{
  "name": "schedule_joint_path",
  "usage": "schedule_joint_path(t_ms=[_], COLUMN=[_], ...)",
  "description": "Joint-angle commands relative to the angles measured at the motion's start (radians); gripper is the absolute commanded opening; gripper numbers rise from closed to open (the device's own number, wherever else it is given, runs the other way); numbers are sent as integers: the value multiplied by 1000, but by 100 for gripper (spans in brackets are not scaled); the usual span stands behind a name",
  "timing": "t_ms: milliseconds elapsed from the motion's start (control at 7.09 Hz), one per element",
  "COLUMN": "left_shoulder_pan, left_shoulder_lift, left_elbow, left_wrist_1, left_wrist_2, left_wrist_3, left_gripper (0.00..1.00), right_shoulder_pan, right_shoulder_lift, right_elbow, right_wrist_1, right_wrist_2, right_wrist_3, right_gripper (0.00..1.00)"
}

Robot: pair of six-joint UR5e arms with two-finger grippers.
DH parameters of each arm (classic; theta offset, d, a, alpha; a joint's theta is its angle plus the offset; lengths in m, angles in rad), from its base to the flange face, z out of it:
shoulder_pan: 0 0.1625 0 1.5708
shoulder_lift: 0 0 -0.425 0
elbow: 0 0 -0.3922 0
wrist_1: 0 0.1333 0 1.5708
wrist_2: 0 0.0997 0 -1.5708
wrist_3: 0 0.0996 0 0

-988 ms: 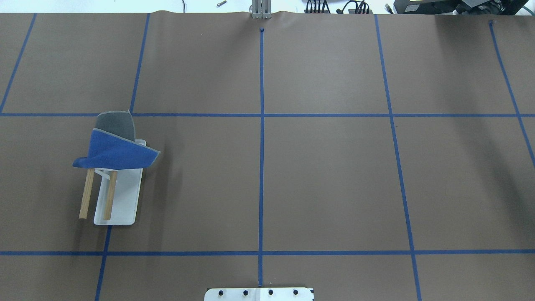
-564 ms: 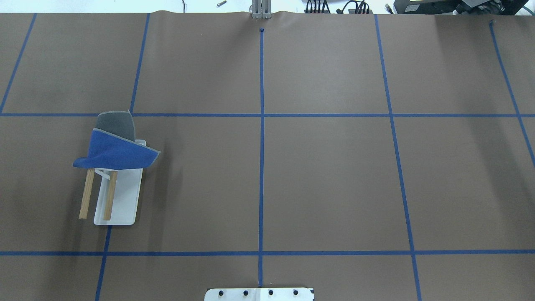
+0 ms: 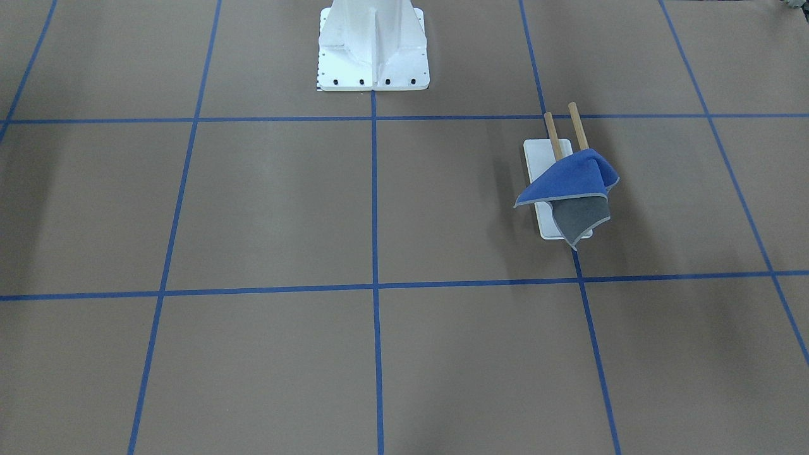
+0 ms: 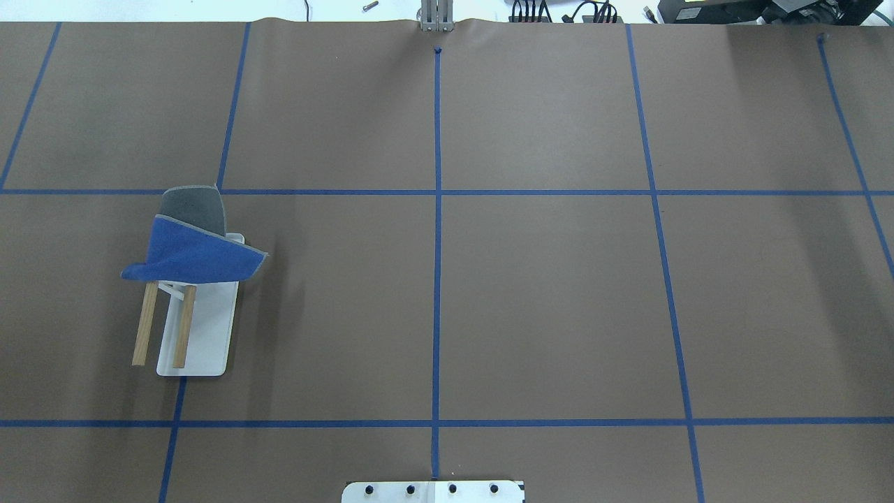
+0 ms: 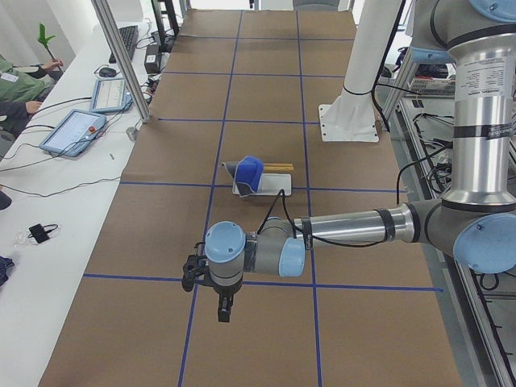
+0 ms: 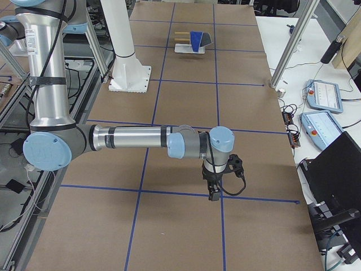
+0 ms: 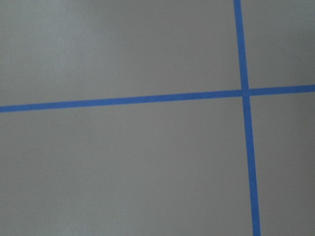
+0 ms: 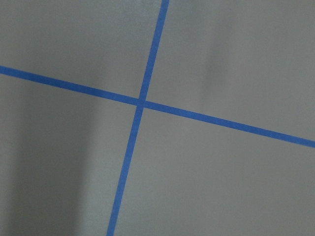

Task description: Hang towel on rack

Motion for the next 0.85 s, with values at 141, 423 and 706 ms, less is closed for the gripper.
schedule_joint_path(t_ms=[141,423,706], left_shoulder_pan=[1,-1,6], left_shoulder_lift=[-19,13,16], left_elbow=[-70,-172,-179], left_wrist_1=[99,160,160], left_wrist_2=[-2,-4,-9], left_wrist_3=[-9,2,2], left_gripper=[99,99,99], right_shoulder_pan=[0,0,-2], right_shoulder_lift=[-1,4,9], right_elbow=[1,3,3], right_wrist_1=[2,2,2], right_wrist_2=[15,15,17], right_wrist_3=[0,0,0], right_gripper=[100,100,100])
